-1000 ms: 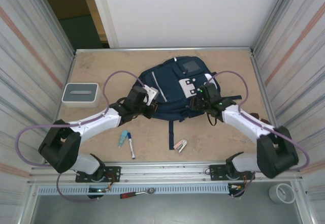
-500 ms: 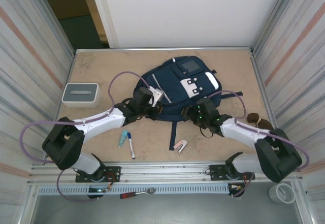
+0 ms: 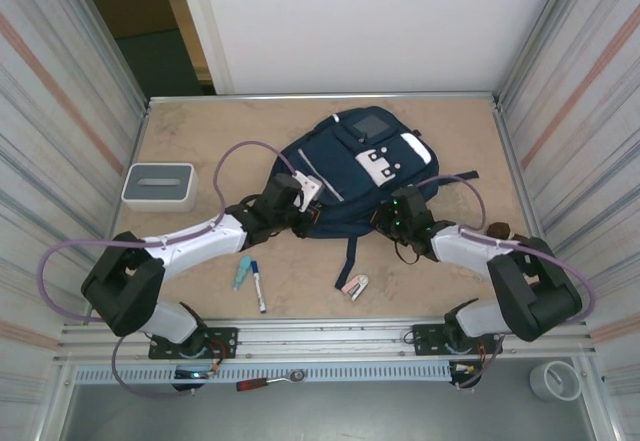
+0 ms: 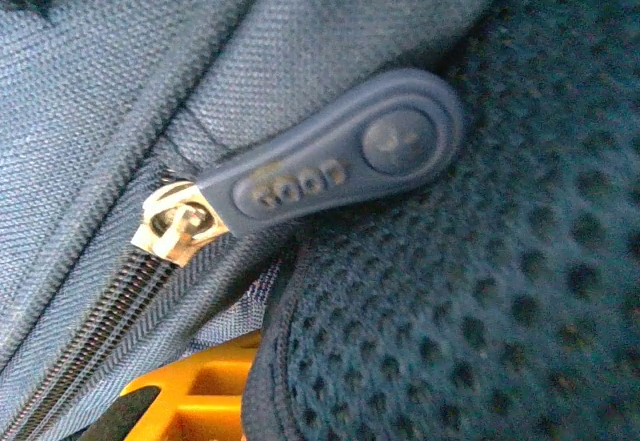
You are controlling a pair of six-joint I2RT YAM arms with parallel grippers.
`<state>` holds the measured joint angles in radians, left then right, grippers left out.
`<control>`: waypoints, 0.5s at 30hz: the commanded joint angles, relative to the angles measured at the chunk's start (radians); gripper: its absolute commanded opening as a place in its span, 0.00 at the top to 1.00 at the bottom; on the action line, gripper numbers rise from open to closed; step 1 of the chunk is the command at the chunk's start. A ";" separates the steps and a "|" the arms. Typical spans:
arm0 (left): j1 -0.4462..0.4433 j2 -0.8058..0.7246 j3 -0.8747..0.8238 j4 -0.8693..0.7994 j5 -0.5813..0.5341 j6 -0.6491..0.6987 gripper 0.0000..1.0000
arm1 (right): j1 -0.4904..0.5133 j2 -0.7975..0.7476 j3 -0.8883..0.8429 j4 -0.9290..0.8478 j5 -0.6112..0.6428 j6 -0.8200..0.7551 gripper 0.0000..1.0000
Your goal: Pack the student bag
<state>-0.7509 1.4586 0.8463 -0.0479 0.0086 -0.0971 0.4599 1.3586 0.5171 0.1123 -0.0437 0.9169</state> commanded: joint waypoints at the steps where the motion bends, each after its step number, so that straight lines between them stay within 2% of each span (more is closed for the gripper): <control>1: 0.026 -0.020 -0.003 -0.052 -0.128 0.036 1.00 | -0.086 -0.083 -0.012 -0.093 0.131 -0.110 0.95; 3: 0.027 -0.011 0.010 -0.065 -0.135 0.045 1.00 | -0.128 -0.106 -0.002 -0.119 0.111 -0.158 0.96; 6: 0.027 -0.003 0.016 -0.057 -0.091 0.052 1.00 | -0.179 -0.104 0.039 -0.172 0.081 -0.231 0.96; 11: -0.008 -0.006 0.014 0.012 0.081 0.052 1.00 | -0.270 -0.024 0.136 -0.246 -0.017 -0.318 0.96; 15: -0.038 0.005 0.033 0.008 0.066 0.034 1.00 | -0.327 0.034 0.215 -0.302 -0.071 -0.368 0.95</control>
<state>-0.7868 1.4647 0.8520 -0.0036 0.0837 -0.0597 0.1921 1.3655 0.6697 -0.1375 -0.1791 0.6247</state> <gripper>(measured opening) 0.085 0.149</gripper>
